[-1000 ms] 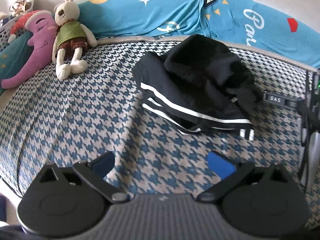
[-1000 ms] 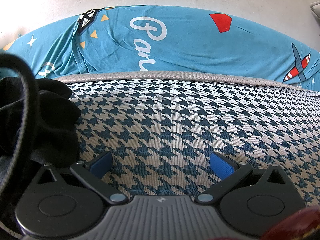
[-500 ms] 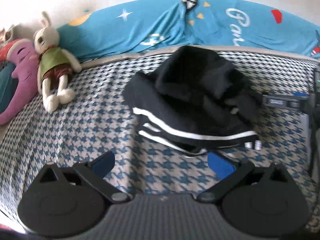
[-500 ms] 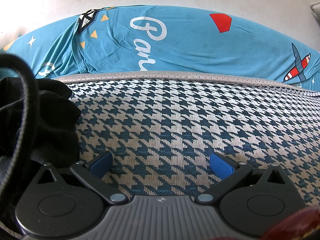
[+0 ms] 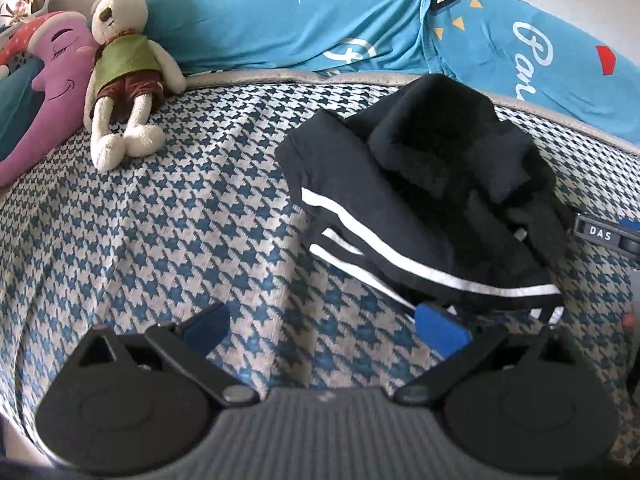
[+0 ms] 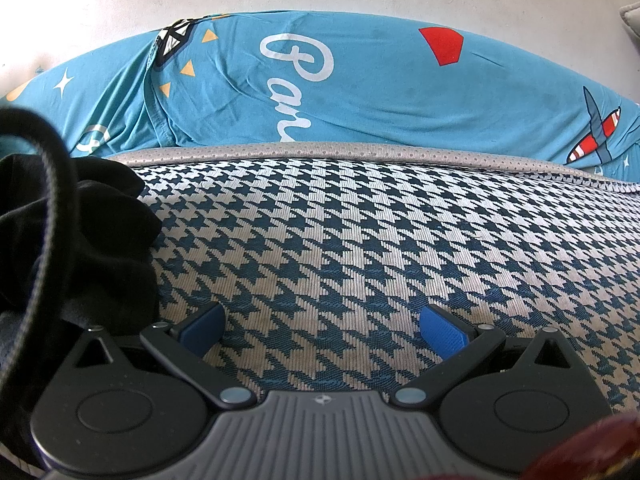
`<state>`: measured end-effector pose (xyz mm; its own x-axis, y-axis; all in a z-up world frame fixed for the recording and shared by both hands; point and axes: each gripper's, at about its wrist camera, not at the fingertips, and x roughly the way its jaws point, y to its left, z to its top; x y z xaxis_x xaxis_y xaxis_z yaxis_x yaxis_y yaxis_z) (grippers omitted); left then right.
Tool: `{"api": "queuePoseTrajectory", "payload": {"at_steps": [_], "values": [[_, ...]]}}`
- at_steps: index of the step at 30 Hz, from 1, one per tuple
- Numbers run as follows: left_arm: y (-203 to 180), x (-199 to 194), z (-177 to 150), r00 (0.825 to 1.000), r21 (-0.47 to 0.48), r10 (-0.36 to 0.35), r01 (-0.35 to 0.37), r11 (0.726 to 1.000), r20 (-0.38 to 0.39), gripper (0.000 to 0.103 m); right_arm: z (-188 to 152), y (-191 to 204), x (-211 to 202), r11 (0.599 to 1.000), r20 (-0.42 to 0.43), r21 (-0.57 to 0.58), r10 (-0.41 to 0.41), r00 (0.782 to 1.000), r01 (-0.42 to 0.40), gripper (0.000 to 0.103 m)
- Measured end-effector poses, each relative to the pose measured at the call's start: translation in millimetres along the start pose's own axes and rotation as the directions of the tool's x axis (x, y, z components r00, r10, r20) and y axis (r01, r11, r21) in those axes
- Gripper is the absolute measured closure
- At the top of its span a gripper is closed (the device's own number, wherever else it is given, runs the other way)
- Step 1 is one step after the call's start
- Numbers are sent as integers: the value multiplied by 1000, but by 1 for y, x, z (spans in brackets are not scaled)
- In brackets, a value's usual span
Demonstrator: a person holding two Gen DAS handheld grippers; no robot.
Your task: Fold clothes
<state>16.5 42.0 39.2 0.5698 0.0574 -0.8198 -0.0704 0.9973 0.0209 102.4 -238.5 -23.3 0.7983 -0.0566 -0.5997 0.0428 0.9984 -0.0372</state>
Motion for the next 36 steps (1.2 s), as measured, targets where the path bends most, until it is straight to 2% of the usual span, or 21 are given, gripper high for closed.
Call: {"api": "queuePoseTrajectory", "payload": {"at_steps": [3,12,15,18,22,29,36], "values": [[-1,1,1,1000,8,17,-17,1000,7,0,1,0,-2,1000,-20,-2,2,1000,-3,0],[1,3,0,999,18,45,-45,999,9,0,4,4,-23,1000,-192,20,4,981,0,0],[1,2,1,998,24,53,-54,998,15,0,3,9,-34,1000,-260,-21,17,966,-23,0],[2,1,0,998,30,58,-58,998,14,0,0,17,-54,996,-297,-92,-11,955,-17,0],[3,1,-3,998,40,59,-60,997,7,0,-9,19,-89,994,-297,-96,18,955,-49,0],[3,-1,-13,998,37,53,-52,998,-20,0,-33,22,-149,987,-248,-6,152,957,-159,0],[-9,2,-37,996,64,72,-69,996,-48,0,-57,30,-173,978,-262,25,206,943,-207,0]]}}
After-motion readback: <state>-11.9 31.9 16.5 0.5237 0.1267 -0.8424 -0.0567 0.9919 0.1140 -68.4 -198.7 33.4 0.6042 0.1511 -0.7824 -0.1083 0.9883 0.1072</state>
